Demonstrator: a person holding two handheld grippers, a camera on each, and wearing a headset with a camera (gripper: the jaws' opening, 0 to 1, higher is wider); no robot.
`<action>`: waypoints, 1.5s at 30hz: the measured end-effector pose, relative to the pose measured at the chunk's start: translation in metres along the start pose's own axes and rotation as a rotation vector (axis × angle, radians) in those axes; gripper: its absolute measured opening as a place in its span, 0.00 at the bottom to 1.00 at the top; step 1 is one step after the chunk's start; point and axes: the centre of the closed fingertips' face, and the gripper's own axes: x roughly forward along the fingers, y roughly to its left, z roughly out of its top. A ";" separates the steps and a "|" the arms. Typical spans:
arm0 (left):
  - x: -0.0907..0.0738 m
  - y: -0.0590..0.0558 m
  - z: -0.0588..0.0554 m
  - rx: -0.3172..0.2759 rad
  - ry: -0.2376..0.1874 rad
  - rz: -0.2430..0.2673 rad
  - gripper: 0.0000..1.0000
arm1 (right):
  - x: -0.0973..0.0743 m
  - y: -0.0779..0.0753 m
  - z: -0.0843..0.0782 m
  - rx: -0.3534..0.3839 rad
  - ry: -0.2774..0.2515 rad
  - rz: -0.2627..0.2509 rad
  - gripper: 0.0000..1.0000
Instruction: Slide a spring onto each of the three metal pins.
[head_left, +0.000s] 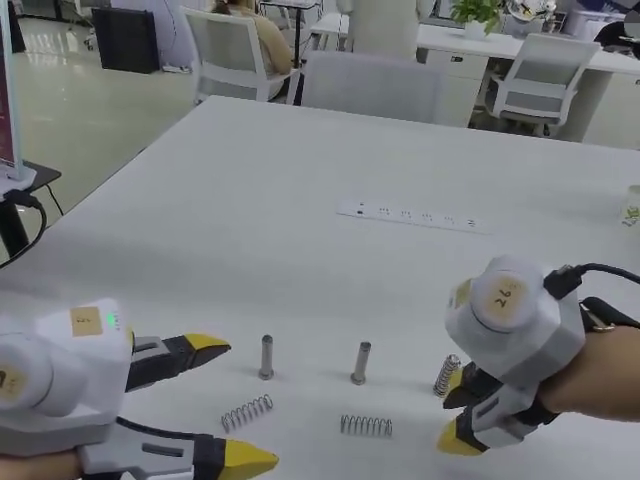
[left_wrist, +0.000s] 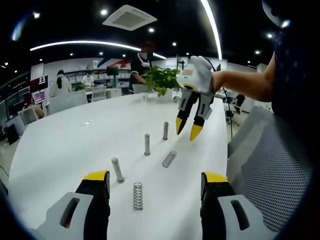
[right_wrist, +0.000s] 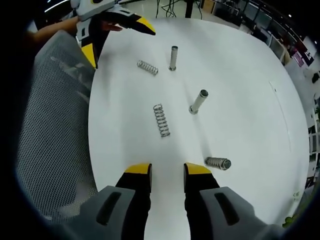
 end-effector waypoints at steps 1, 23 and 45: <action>0.000 0.000 0.000 0.000 0.001 -0.001 0.70 | 0.001 0.001 0.001 -0.005 0.000 0.000 0.23; 0.001 -0.002 -0.002 -0.005 0.002 -0.012 0.68 | 0.028 0.005 0.033 -0.113 0.003 0.051 0.18; 0.001 -0.004 -0.003 -0.009 0.007 -0.024 0.65 | 0.048 0.005 0.033 -0.155 0.039 0.087 0.11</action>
